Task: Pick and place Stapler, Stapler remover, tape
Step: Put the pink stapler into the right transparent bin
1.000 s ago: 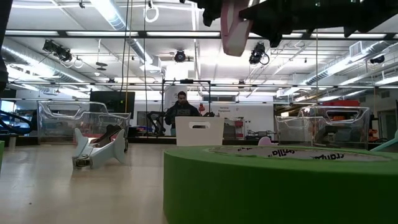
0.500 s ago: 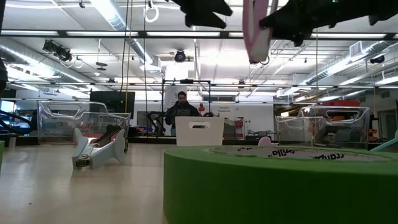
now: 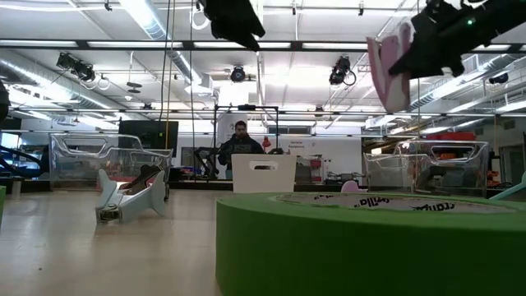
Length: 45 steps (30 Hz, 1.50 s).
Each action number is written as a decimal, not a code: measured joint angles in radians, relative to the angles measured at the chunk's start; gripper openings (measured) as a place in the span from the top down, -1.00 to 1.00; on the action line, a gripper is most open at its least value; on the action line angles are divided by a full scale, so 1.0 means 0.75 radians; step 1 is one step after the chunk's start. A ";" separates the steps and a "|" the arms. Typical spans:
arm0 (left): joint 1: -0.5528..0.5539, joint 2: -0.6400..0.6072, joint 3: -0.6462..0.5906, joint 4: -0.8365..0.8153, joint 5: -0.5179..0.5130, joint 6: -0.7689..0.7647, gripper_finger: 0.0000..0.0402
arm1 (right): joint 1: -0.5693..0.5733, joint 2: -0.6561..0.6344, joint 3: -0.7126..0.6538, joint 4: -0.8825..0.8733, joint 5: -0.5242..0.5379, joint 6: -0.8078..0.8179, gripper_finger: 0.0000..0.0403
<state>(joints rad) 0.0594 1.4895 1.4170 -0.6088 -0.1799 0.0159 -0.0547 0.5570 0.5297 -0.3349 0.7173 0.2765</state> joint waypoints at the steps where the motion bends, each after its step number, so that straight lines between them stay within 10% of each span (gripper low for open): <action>1: -0.002 0.000 0.000 -0.008 0.000 -0.002 -0.45 | -0.016 -0.021 0.000 -0.034 0.016 0.007 0.31; 17: -0.033 0.004 -0.001 -0.026 0.036 0.003 -0.45 | -0.403 -0.447 -0.273 -0.224 -0.033 0.300 0.31; 22: -0.041 0.004 -0.001 -0.028 0.036 0.006 -0.45 | -0.514 -0.538 -0.415 0.047 -0.370 0.215 0.31; 25: -0.041 0.004 -0.001 -0.031 0.051 0.009 -0.45 | -0.587 -0.535 -0.487 0.127 -0.568 0.203 0.31; 45: -0.041 0.006 -0.002 -0.031 0.107 0.031 -0.45 | -1.046 -0.355 -0.583 0.341 -0.779 0.183 0.31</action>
<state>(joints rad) 0.0284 1.4937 1.4158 -0.6323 -0.0998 0.0394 -0.8394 0.2905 0.0921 -0.0789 0.1333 0.4135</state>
